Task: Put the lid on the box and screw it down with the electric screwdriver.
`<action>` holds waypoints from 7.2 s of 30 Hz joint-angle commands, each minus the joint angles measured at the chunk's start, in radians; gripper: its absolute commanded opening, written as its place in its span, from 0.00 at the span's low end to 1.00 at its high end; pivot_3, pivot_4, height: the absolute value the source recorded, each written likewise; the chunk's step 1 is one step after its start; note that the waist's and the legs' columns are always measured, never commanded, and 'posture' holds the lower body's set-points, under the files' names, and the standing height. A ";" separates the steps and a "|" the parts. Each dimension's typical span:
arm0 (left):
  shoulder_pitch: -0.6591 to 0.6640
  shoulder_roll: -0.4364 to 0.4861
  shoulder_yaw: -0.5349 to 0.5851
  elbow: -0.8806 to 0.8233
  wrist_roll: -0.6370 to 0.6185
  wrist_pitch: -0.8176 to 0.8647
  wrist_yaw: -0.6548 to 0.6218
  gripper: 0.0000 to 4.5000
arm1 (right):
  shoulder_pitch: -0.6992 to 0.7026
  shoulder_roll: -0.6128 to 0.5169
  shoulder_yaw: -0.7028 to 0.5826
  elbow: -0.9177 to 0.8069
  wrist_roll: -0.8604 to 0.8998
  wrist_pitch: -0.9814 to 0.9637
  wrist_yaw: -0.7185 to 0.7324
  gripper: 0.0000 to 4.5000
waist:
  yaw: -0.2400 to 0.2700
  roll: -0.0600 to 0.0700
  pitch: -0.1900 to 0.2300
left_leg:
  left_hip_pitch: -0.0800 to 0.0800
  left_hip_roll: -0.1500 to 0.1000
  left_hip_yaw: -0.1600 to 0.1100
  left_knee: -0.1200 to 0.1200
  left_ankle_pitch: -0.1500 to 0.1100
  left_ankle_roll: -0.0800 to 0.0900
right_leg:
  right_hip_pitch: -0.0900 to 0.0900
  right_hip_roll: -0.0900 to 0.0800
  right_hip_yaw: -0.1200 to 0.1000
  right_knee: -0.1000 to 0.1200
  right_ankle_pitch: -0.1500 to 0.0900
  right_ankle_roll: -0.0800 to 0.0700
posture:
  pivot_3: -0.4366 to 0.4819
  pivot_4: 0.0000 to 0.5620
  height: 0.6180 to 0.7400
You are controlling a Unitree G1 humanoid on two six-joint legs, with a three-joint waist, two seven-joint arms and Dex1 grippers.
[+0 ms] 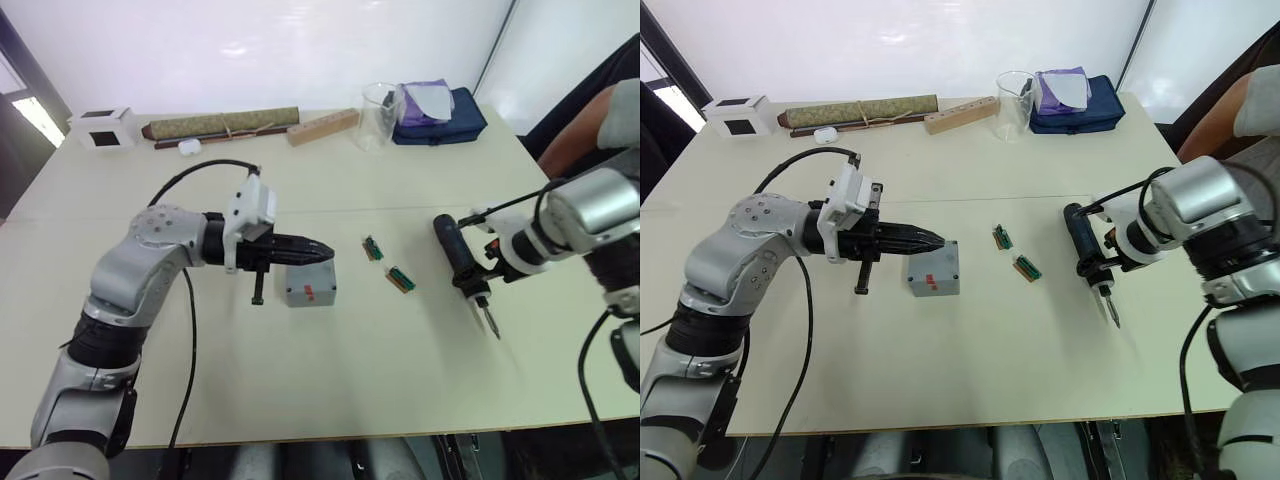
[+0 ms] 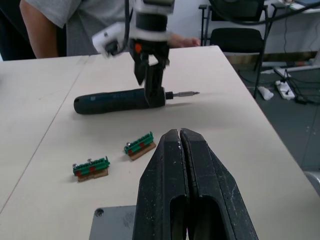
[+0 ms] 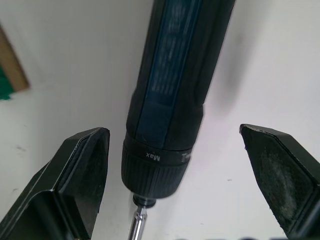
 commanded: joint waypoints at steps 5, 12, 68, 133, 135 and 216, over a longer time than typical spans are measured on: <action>0.027 0.020 0.039 -0.058 -0.025 0.017 0.044 0.00 | -0.041 0.097 0.017 0.146 -0.109 -0.047 0.041 0.95 | -0.001 -0.001 -0.001 | 0.000 0.000 0.000 0.001 0.000 0.000 | 0.000 0.000 0.000 0.000 0.000 0.000 | 0.48 0.27 0.97; 0.041 0.040 0.052 -0.060 -0.029 0.018 0.066 0.00 | -0.052 0.152 -0.002 0.164 -0.154 -0.030 0.071 0.49 | -0.004 -0.002 -0.001 | 0.001 0.001 0.000 0.002 0.000 0.000 | 0.002 0.002 0.000 0.001 0.001 0.000 | 0.48 0.27 0.97; 0.044 -0.129 -0.129 0.410 0.319 -0.168 0.109 0.00 | 0.688 0.811 -0.378 -0.715 -0.336 -1.366 -0.213 0.46 | 0.023 0.001 0.000 | 0.002 -0.002 -0.001 0.009 0.002 -0.003 | 0.000 0.000 0.001 0.012 0.002 0.001 | 0.48 0.27 0.97; 0.080 -0.118 -0.126 0.387 0.352 -0.153 0.125 0.00 | 0.710 0.754 -0.330 -0.518 -0.390 -1.086 -0.244 0.46 | 0.022 0.000 -0.030 | 0.036 0.000 -0.004 -0.004 0.001 -0.002 | 0.035 0.001 0.000 -0.003 -0.002 -0.004 | 0.48 0.27 0.97; 0.081 -0.119 -0.126 0.385 0.352 -0.153 0.124 0.00 | 0.704 0.750 -0.328 -0.525 -0.399 -1.105 -0.245 0.46 | 0.022 0.000 -0.030 | 0.036 0.000 -0.004 -0.004 0.001 -0.002 | 0.035 0.001 0.000 -0.003 -0.003 -0.004 | 0.48 0.27 0.97; 0.146 0.017 -0.049 0.319 0.292 -0.185 0.121 0.00 | 0.502 0.303 -0.173 -0.734 -0.149 -0.639 -0.076 0.01 | 0.027 0.005 -0.002 | -0.001 0.000 -0.001 0.001 0.001 -0.001 | 0.000 0.000 -0.001 0.000 0.000 -0.001 | 0.48 0.27 0.97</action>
